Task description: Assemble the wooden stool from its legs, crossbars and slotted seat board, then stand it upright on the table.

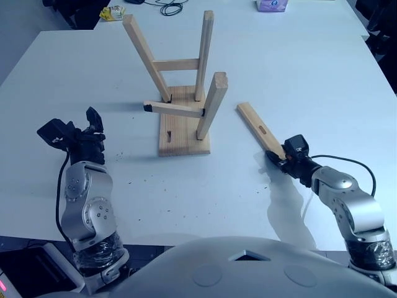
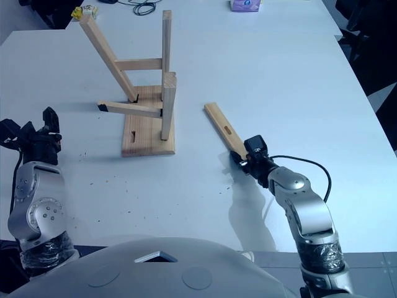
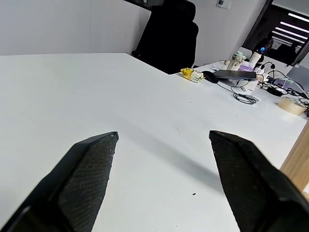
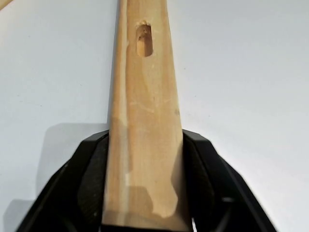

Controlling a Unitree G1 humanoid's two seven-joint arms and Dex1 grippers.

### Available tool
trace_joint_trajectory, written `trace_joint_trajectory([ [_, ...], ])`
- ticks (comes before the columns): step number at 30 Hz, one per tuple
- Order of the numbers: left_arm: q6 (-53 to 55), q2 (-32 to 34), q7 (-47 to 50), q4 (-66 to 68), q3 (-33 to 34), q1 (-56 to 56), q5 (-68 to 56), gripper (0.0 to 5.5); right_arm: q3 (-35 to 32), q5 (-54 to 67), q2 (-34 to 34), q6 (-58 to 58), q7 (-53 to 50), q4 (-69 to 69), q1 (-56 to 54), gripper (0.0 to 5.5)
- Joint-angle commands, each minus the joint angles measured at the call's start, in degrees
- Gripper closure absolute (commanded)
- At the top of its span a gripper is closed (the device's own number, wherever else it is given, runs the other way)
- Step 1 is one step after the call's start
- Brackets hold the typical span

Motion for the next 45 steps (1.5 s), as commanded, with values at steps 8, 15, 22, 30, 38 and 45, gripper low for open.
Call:
trace_joint_trajectory([
  [8, -1.5, -0.61, 3.1, 5.45, -1.23, -9.47, 4.32, 2.0, -4.35, -0.95, 7.66, -17.7, -1.72, 22.27, -19.55, 3.43],
  [15, -6.94, 2.95, -2.76, 9.91, 1.2, -19.36, 0.39, 2.0, -21.35, 14.98, 14.3, -19.96, -6.95, 38.74, -51.94, 3.43],
  [22, -4.27, 10.09, -14.46, 14.89, 4.48, -40.71, -18.34, 2.0, -23.31, 39.16, 15.53, -8.33, 7.22, 31.58, -69.09, 3.43],
  [30, 5.33, 8.31, -27.92, 14.62, -4.38, -50.03, -37.88, 2.0, -14.46, 46.7, 13.87, 4.08, 19.26, 27.11, -67.99, 3.43],
  [38, 12.27, 11.26, -34.16, 9.8, -7.96, -44.12, -46.31, 2.0, -8.69, 45.06, 7.33, 7.28, 31.99, 24.8, -61.94, 3.43],
  [45, 16.85, 16.4, -39.85, 5.38, -8.83, -37.16, -52.07, 2.0, -10.5, 48.58, 1.24, 11.23, 40.53, 24.95, -61.87, 3.43],
])
